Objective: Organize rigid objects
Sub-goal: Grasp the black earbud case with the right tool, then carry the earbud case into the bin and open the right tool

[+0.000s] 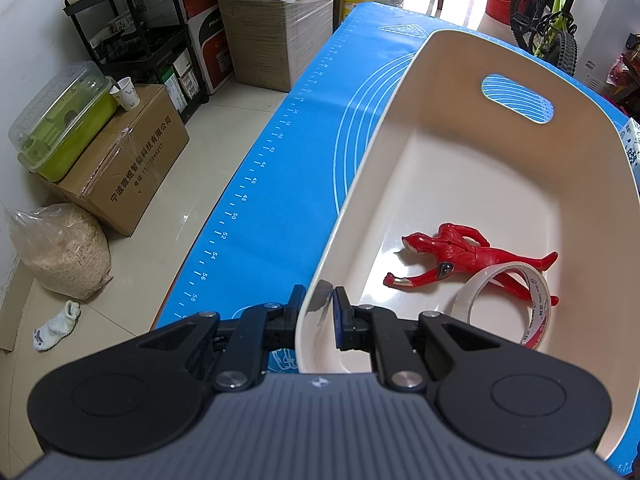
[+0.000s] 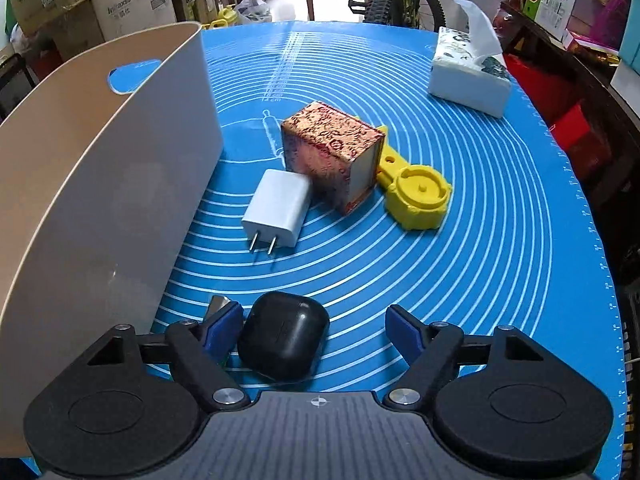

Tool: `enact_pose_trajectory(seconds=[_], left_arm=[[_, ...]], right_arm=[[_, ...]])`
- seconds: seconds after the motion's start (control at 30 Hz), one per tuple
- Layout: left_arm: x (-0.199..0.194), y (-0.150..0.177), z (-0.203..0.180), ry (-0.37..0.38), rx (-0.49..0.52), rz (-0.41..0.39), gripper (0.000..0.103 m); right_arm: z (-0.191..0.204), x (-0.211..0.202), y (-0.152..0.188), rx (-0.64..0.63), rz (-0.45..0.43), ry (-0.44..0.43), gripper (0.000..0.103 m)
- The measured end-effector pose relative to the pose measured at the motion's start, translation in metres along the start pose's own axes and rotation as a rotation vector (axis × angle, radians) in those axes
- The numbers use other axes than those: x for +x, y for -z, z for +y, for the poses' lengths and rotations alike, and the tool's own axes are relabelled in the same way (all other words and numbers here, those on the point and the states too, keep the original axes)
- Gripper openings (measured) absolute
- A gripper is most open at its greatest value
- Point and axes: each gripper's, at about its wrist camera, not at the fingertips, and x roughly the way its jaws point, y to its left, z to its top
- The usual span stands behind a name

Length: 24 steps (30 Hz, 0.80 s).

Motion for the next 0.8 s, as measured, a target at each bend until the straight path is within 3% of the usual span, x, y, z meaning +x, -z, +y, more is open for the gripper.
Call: enact_pose_trajectory(seconds=[0.2,0.33,0.6,0.8], left_arm=[[0.0,0.0,0.0,0.0,-0.001,0.001,0.016],[0.0,-0.001,0.001,0.003,-0.003,0.003,0.016],[0.001,-0.001,0.001,0.006,-0.005,0.004,0.016],[0.001,-0.001,0.001,0.008,-0.004,0.004,0.016]], right_arm=[[0.015,0.005,0.003,-0.048,0.014,0.024,0.074],[0.016,0.002,0.004,-0.037,-0.003,0.014,0.055],[0.012,-0.002,0.002,-0.028,-0.019,0.03,0.051],[0.008,-0.032,-0.007,0.025,-0.135,0.024,0.05]])
